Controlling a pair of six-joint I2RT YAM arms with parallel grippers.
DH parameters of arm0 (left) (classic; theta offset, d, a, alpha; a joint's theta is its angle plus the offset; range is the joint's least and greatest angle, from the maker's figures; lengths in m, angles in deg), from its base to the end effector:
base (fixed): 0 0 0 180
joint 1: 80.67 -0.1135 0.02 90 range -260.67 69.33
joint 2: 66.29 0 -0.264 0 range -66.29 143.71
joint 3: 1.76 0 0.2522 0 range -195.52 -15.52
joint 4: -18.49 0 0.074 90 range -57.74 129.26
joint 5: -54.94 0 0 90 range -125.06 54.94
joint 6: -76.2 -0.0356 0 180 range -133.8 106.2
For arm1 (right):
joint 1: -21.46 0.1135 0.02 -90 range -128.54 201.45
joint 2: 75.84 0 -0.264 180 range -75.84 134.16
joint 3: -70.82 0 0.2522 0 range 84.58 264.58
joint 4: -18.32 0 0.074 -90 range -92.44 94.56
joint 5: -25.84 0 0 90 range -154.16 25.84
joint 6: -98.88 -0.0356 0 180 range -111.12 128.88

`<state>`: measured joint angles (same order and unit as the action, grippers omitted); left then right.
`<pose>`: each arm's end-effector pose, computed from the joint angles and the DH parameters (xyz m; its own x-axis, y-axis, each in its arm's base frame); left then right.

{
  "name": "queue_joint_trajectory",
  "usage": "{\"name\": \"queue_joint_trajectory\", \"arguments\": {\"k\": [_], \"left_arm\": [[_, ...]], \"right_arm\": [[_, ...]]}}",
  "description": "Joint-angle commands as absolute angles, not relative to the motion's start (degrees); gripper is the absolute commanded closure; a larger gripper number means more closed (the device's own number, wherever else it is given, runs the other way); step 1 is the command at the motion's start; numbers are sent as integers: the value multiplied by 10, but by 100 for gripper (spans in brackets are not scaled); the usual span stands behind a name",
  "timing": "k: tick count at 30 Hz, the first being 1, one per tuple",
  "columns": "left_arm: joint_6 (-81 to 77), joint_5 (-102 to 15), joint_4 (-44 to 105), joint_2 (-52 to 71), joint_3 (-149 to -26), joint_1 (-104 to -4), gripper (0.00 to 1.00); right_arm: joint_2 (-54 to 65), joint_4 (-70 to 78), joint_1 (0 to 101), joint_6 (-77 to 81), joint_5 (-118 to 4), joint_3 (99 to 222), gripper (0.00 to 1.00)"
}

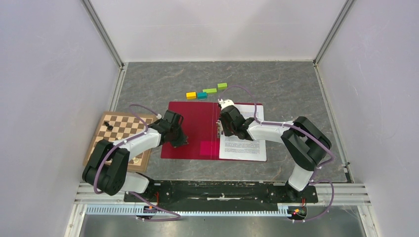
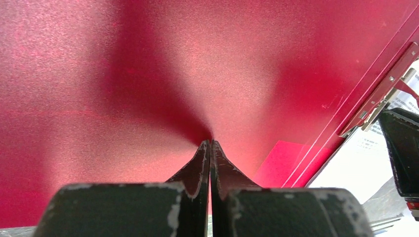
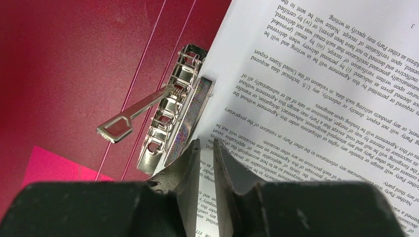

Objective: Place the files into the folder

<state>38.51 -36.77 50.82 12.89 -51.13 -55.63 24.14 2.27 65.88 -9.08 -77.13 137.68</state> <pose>0.2174 -0.1027 0.1505 -0.8345 -0.4832 -0.2648 -0.3675 0.8462 -0.3859 0.2542 0.2379 0.1535 -0.6921 -0.2575 -0.6743 -0.3825 0.9231 0.0401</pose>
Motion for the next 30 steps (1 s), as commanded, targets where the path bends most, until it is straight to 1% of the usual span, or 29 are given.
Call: {"name": "queue_joint_trajectory", "arguments": {"k": [1,6,13,17,20,21,25,30], "left_arm": [[415,-372,479,134,-510,-549,98],[416,-377,472,142,-520,-541,98],[411,-376,472,148,-535,-531,98],[407,-376,472,153,-546,-527,98],[400,-370,479,151,-556,-526,98],[395,-366,484,150,-562,-526,98],[376,-331,510,136,-581,-527,98],[345,-288,554,121,-606,-532,98]], "right_arm": [[249,32,655,-76,-786,1375,81],[262,40,638,-73,-777,1378,81],[257,60,629,-65,-729,1392,81],[243,63,629,-65,-709,1393,80],[222,54,629,-59,-717,1389,79],[214,47,629,-57,-729,1389,78],[165,24,602,-52,-751,1373,64],[126,22,512,-63,-761,1348,44]]}}
